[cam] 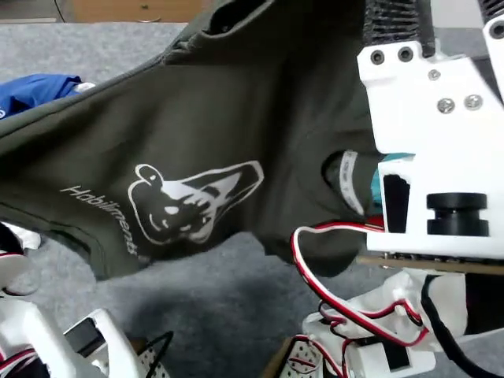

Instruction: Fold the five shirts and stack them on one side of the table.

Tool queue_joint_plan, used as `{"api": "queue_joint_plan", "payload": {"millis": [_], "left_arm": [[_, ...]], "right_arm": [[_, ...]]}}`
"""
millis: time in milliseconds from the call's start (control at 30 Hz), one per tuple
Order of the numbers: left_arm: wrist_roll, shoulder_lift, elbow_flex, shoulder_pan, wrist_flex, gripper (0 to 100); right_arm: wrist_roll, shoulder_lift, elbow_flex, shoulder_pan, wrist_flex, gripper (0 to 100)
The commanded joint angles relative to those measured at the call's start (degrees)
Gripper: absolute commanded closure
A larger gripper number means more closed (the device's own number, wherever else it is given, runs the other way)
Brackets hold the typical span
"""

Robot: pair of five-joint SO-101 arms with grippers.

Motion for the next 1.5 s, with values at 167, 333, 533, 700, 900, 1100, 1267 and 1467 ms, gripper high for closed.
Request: {"api": "queue_joint_plan", "payload": {"millis": [167,333,533,700,900,1100,1267,1467], "left_arm": [[-2.2,0.4,-0.44,-0.44,10.37,98],[-2.29,0.04,4.75,-0.44,10.99,98],[-2.29,0.04,4.75,-0.44,6.68,98],[-2.46,-0.04,3.6,-0.53,0.44,98],[-6.07,-0.04,-1.49,0.7,0.53,98],[-8.79,-0.04,-5.89,3.34,11.6,98],[-9.67,-0.04,-11.52,7.12,22.95,98],[-9.49,-0.04,-13.45,6.95,25.32,98]], "right_arm": [[0.53,-0.48,-1.36,-0.13,-0.44,99.4],[0.53,-0.48,-1.36,-0.22,-0.44,99.4],[0.53,-0.48,-1.36,-0.22,-0.18,99.4],[0.53,-0.84,-1.71,-0.22,0.35,99.4],[0.53,-1.63,-1.63,0.04,2.73,99.4],[0.18,-4.7,-1.36,-0.22,3.43,99.4],[0.18,-5.58,-1.63,-0.22,8.09,99.4],[0.18,-5.32,-1.45,-0.04,11.78,99.4]]}}
